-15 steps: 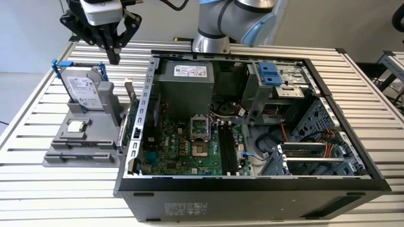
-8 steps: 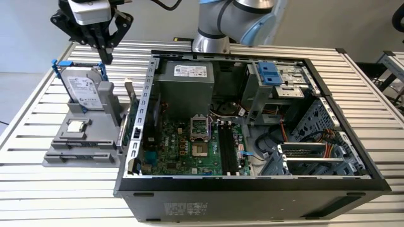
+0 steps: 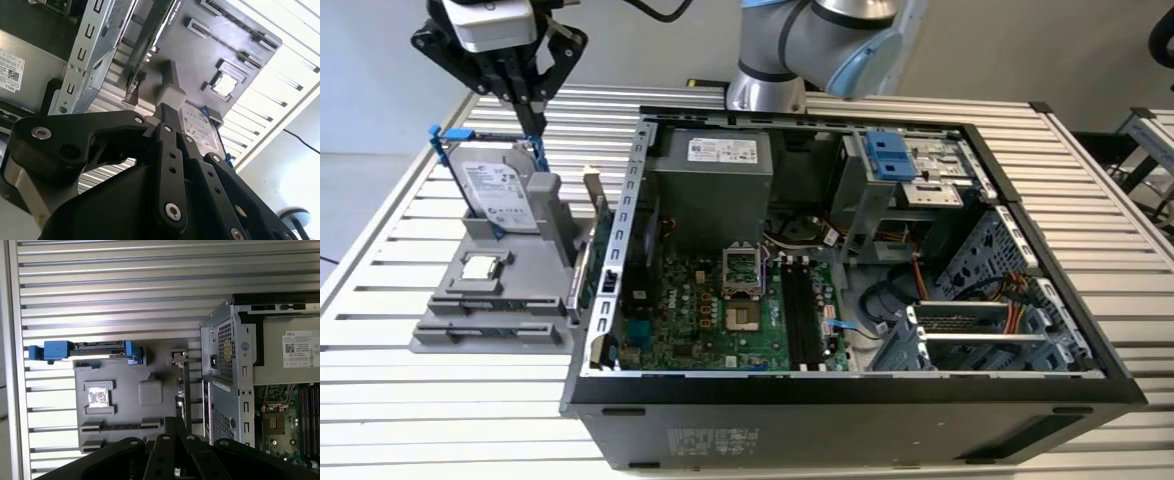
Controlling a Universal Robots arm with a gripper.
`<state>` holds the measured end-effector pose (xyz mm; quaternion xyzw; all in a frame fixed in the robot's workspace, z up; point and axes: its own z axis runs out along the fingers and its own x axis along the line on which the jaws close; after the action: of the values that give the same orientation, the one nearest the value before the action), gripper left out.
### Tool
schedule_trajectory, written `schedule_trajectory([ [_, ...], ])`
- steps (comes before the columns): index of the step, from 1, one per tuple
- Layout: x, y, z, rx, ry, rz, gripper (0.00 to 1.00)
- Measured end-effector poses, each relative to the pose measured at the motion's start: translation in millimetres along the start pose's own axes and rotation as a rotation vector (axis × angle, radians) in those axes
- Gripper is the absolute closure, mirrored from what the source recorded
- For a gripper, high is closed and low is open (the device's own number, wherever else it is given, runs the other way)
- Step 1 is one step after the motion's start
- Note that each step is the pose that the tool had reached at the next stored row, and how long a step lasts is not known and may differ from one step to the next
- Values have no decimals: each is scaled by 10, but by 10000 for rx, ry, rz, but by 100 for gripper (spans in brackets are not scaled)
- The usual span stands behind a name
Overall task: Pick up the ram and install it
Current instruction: 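Reach for the ram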
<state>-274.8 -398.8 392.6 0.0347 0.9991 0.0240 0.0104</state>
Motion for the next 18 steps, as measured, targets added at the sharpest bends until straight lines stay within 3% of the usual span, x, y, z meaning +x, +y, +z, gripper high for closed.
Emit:
schedule_trajectory([
  [13,182,-12,-4,0,0,1,100],
  [18,293,-20,-7,0,0,0,100],
])
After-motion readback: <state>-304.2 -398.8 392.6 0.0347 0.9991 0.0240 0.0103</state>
